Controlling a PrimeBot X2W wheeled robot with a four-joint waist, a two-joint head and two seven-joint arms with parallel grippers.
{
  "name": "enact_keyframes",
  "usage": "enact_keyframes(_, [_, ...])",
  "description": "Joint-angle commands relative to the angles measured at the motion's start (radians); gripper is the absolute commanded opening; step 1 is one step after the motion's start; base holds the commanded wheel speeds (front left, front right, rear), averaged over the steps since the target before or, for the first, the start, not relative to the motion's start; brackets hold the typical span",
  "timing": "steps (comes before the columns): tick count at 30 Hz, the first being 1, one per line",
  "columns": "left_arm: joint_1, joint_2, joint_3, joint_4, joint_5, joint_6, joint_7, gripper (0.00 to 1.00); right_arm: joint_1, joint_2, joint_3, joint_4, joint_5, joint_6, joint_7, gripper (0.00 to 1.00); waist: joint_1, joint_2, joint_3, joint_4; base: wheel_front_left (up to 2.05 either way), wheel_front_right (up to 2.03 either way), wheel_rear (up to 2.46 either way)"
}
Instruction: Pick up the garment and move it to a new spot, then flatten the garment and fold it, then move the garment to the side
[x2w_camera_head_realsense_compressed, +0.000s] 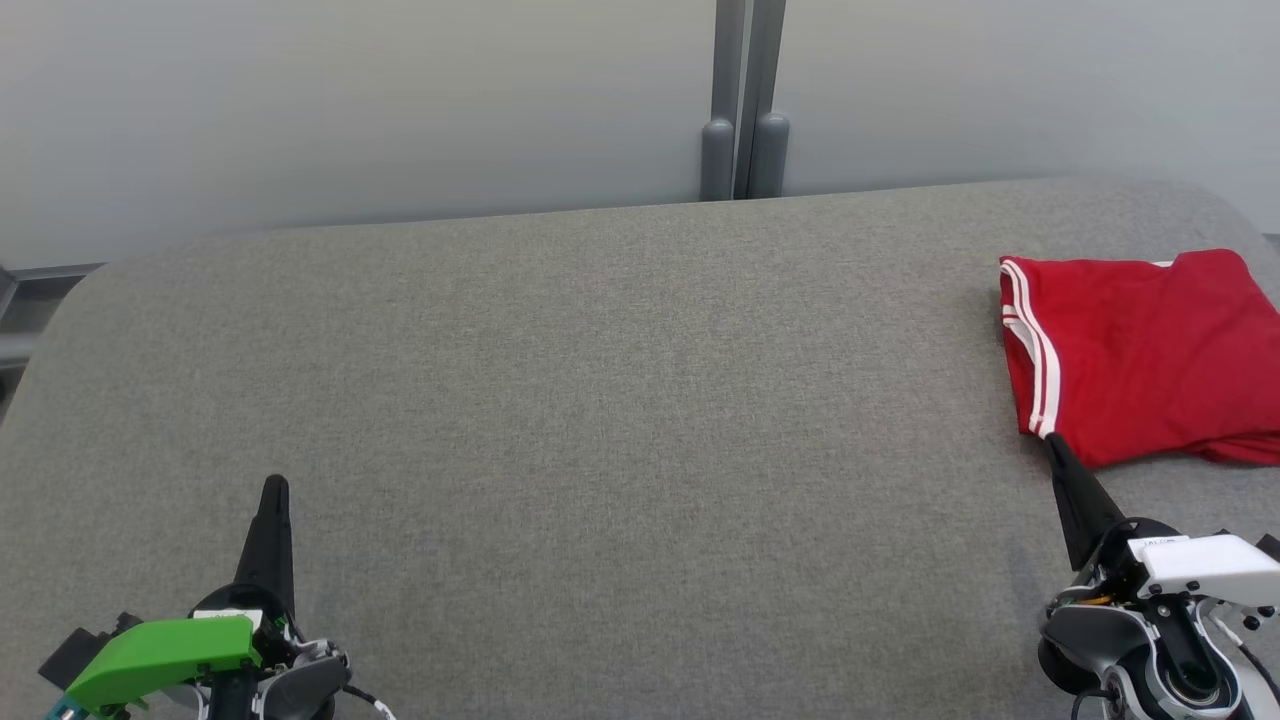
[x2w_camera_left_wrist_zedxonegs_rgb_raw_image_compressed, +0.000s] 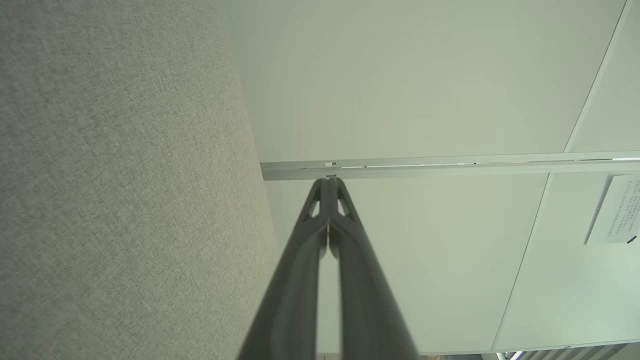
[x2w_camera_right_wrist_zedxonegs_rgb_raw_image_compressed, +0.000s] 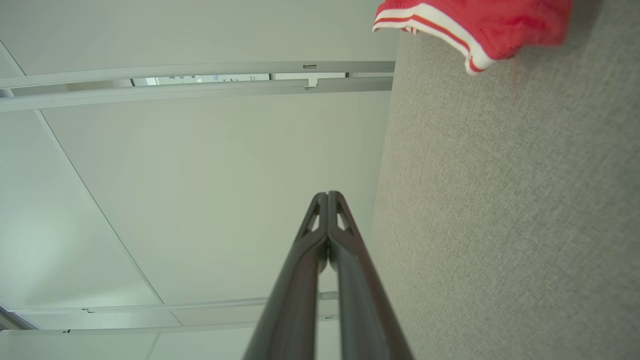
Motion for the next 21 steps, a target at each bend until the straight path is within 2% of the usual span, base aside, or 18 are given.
enact_keyframes(1, [-0.013, -0.001, 0.004, -0.001, 0.003, -0.002, 0.004, 0.0, -0.01, -0.002, -0.003, 0.002, 0.002, 0.0, 0.004, 0.0, 0.0, -0.0001, 0.0, 0.0, 0.0, 0.0, 0.0])
enact_keyframes(21, [-0.013, -0.001, 0.004, -0.002, 0.004, -0.002, 0.004, 0.0, -0.01, -0.002, -0.003, 0.002, 0.002, 0.0, 0.005, 0.0, 0.0, -0.0001, 0.0, 0.0, 0.0, 0.0, 0.0])
